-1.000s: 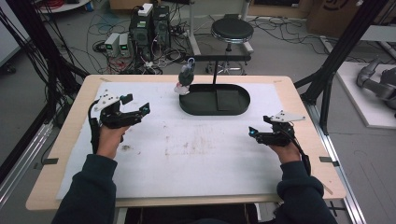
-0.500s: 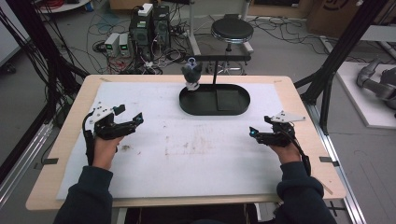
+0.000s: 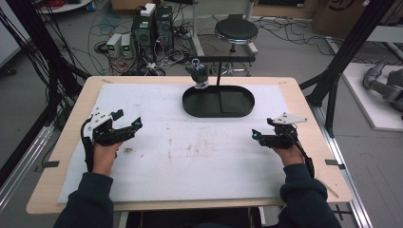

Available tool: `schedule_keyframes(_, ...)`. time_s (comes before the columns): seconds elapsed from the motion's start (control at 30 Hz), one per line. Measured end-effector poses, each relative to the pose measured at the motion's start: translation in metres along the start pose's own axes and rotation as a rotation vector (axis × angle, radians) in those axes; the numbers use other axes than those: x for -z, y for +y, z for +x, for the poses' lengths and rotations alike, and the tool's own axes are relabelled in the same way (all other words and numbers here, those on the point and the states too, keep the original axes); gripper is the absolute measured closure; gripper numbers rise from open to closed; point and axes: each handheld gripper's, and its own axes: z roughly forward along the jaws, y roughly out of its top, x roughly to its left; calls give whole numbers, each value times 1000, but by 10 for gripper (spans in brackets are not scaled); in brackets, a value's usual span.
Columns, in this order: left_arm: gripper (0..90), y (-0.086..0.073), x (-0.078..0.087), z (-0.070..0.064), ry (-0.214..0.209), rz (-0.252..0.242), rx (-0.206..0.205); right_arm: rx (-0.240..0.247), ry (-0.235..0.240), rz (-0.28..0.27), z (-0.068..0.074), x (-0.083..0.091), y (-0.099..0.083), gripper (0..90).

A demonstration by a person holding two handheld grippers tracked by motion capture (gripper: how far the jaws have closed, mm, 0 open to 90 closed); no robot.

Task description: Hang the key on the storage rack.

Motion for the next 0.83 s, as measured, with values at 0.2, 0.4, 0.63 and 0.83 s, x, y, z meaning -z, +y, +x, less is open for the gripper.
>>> schedule_keyframes(0.2, 174, -1, -1, -1, -4, 8, -1, -4, 0, 3, -1, 0, -1, 214)
schedule_keyframes(0.4, 174, -3, -1, 1, -1, 9, 10, -8, -5, 0, -2, 1, -1, 214)
schedule_keyframes(0.63, 174, -3, 0, 2, 5, 4, 17, -9, -9, -2, -3, 2, -2, 214)
schedule_keyframes(0.83, 174, -4, 1, 4, 11, 11, 20, -12, -10, -4, -5, 1, -2, 214)
